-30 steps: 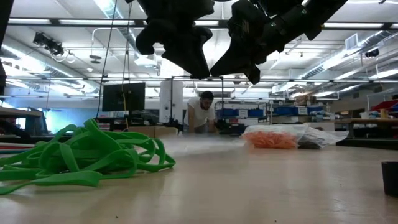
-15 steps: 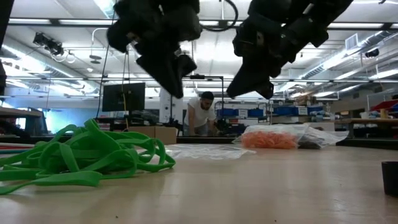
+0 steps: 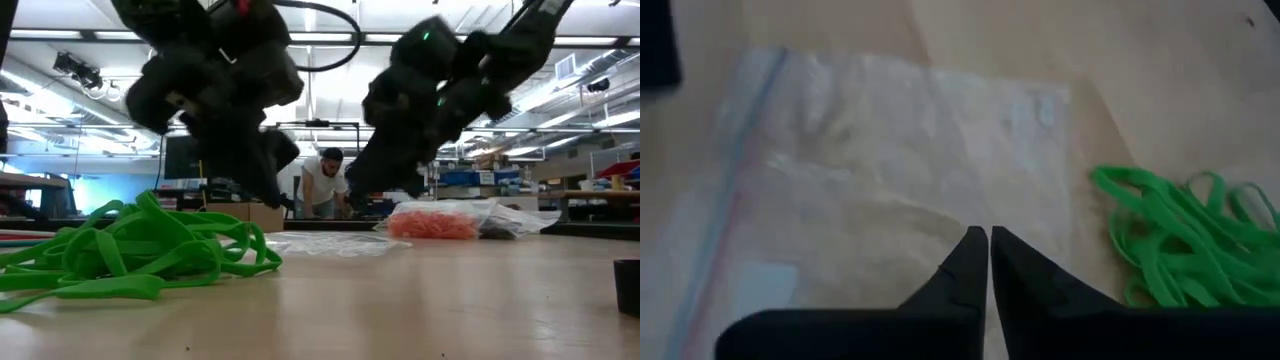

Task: Sort rubber bands
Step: Open the transparent zip bag

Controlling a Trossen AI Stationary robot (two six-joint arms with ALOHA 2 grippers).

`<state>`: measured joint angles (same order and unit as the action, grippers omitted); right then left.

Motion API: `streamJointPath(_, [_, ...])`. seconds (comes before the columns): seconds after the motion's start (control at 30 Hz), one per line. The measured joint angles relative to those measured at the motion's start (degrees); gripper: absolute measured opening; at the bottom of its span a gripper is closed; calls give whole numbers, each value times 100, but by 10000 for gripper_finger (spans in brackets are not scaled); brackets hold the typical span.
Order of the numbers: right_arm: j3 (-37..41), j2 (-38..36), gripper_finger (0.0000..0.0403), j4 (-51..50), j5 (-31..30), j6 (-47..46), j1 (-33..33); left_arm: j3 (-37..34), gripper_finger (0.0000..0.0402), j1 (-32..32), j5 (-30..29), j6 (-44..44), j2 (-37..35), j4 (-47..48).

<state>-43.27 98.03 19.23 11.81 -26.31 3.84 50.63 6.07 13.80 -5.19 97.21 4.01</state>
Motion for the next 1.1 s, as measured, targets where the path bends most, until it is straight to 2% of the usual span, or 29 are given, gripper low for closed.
streamJointPath(0.23, [-157, 824, 146, 817, 139, -126, 342, -559, 7, 180, -4, 152, 7, -594])
streamJointPath(0.5, [-450, 1171, 144, 918, 920, -159, 448, -778, 5, 139, -109, 288, 476, -1512])
streamJointPath(0.63, [-444, 1242, 143, 840, 747, -190, 431, -744, 4, 139, -133, 291, 627, -1727])
streamJointPath(0.9, [-432, 1249, 132, 773, 913, -169, 431, -748, 4, 119, -148, 292, 658, -1785])
streamJointPath(1.1, [-441, 1247, 124, 625, 735, -59, 426, -754, 4, 98, -155, 292, 667, -1808])
